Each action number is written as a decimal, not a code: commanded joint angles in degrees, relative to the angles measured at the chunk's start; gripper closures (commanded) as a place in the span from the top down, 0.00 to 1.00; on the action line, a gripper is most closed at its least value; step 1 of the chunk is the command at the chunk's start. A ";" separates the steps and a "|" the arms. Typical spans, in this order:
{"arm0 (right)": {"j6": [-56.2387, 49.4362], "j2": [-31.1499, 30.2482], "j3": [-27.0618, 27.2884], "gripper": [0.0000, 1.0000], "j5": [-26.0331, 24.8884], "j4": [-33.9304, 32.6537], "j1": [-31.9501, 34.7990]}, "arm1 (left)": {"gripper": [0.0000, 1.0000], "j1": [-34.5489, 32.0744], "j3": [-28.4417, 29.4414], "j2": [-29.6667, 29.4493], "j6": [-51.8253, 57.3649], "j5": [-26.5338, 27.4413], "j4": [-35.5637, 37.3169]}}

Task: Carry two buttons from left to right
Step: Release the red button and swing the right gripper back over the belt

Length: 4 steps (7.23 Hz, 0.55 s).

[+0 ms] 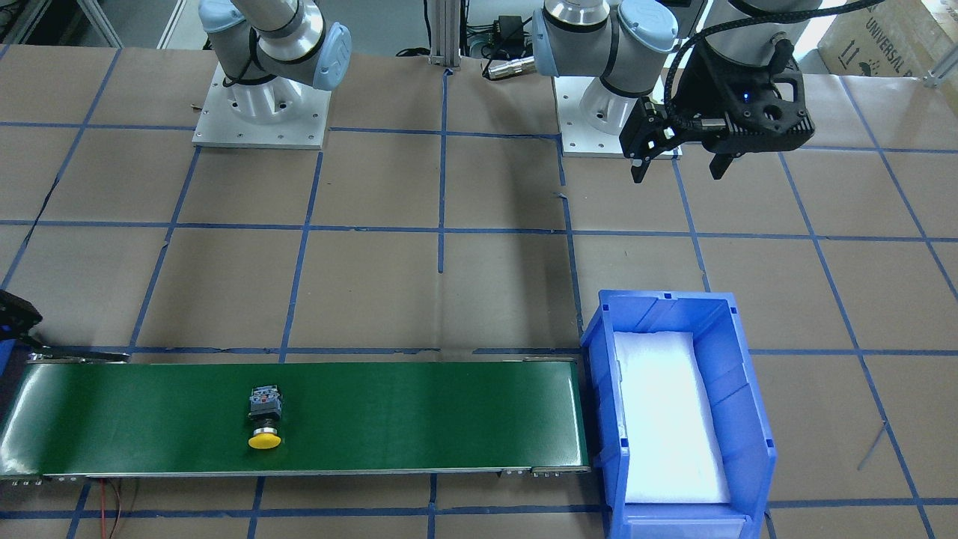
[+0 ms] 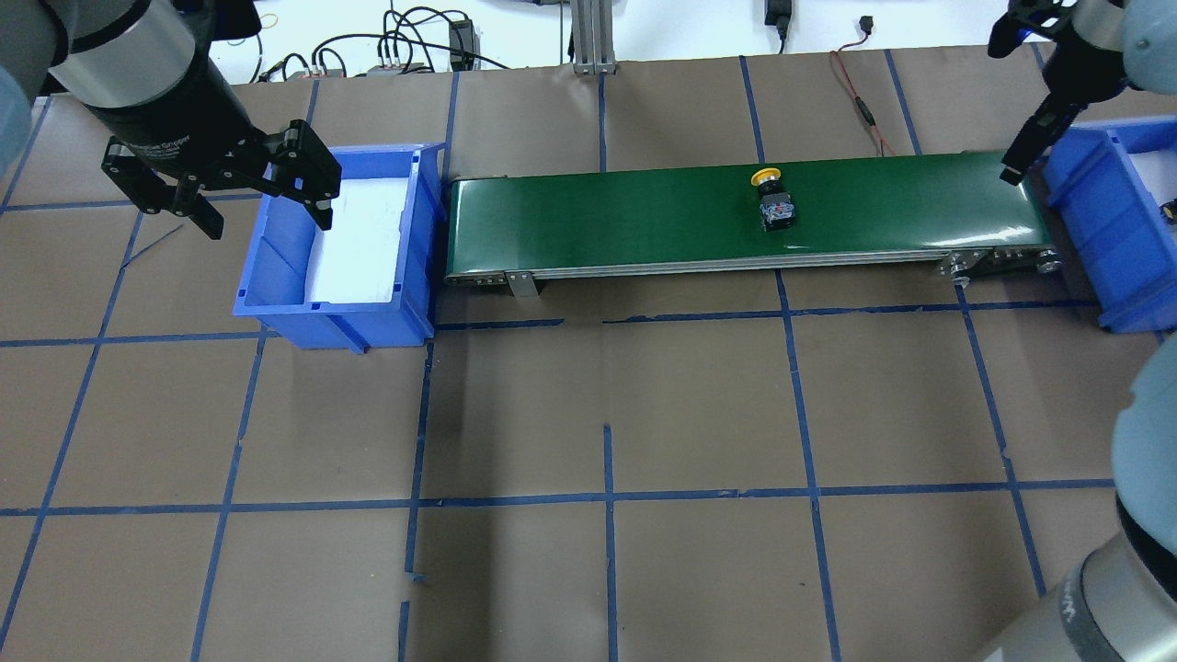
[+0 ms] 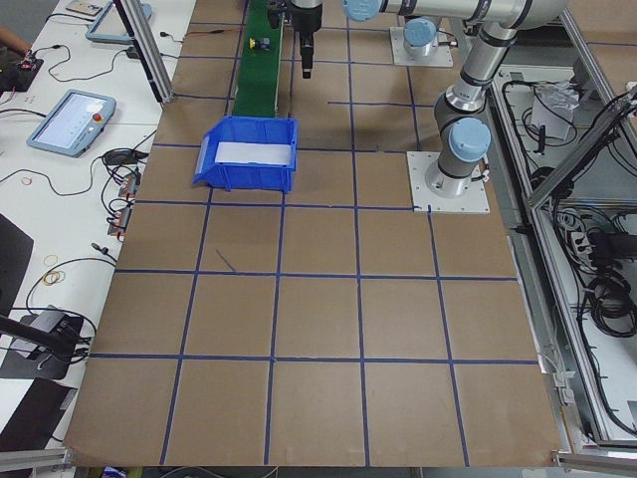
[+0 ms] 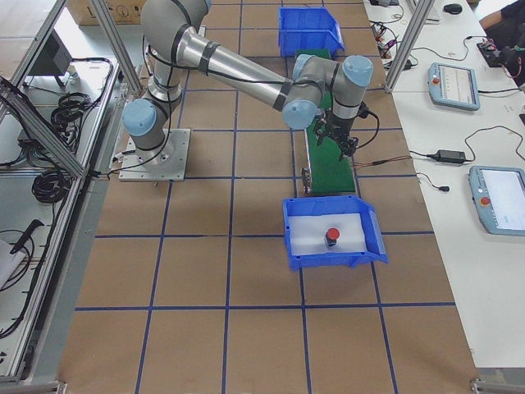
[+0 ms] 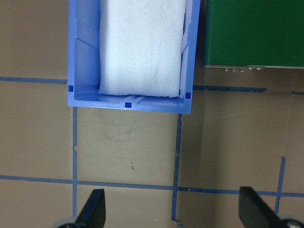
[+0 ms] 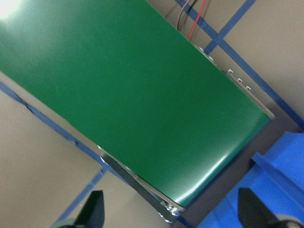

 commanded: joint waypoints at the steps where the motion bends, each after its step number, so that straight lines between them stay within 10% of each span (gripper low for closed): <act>1: 22.07 -0.87 1.08 1.00 -0.69 0.16 8.97 | 1.00 -0.03 0.71 0.04 0.01 -0.50 -0.14; 4: 35.49 -1.32 3.80 1.00 -0.34 -1.23 12.61 | 1.00 0.06 2.11 -0.13 0.10 0.20 -4.00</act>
